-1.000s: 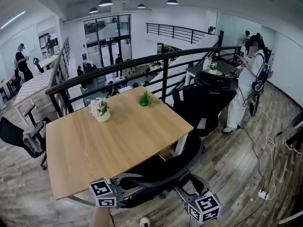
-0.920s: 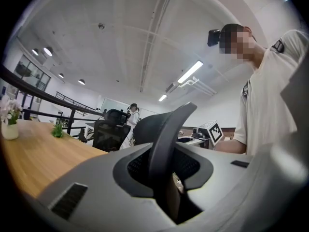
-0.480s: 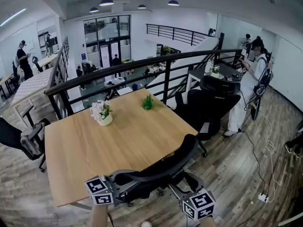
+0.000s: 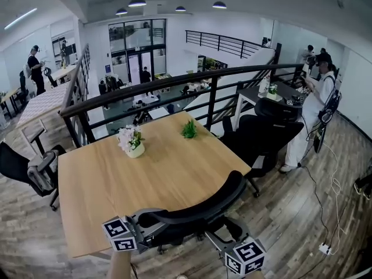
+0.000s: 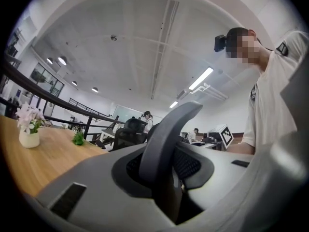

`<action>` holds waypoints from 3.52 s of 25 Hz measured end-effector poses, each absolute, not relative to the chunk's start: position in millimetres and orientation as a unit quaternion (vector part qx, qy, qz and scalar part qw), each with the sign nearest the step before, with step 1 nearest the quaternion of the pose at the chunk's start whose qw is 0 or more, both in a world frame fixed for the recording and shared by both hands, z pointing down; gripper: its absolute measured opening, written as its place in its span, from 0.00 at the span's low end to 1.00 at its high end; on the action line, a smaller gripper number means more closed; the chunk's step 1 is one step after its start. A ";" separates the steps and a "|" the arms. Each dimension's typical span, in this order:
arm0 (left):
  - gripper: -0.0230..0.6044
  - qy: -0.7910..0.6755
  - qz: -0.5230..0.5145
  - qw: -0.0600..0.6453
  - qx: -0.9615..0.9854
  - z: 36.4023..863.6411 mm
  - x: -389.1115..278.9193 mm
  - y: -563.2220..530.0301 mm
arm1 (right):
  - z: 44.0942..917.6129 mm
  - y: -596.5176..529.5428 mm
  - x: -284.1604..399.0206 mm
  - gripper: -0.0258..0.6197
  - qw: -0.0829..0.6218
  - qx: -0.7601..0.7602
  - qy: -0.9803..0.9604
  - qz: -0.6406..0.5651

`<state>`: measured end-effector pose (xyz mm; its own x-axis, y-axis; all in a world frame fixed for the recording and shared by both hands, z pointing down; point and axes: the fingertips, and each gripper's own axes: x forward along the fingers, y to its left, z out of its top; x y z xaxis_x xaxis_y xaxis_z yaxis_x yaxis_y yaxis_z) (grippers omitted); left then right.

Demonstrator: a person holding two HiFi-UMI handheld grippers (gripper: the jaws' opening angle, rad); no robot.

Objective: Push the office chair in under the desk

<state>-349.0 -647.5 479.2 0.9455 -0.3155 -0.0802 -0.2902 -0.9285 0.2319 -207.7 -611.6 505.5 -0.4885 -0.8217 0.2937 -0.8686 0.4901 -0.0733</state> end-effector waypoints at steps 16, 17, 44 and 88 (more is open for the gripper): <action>0.33 -0.229 -0.050 0.121 0.965 478.7 -353.7 -645.7 | 498.6 -603.1 -205.4 0.51 0.130 0.498 -0.850 0.106; 0.34 -0.243 -0.046 0.118 0.962 479.1 -356.1 -646.6 | 496.8 -600.9 -204.2 0.51 0.130 0.497 -0.851 0.104; 0.47 -0.451 -0.005 0.046 0.892 461.3 -320.4 -541.2 | 451.4 -516.0 -102.1 0.51 0.103 0.485 -0.864 0.090; 0.06 -0.493 0.062 -0.057 0.866 384.5 -202.6 -348.7 | 365.4 -358.4 -40.0 0.07 0.076 0.453 -0.888 -0.024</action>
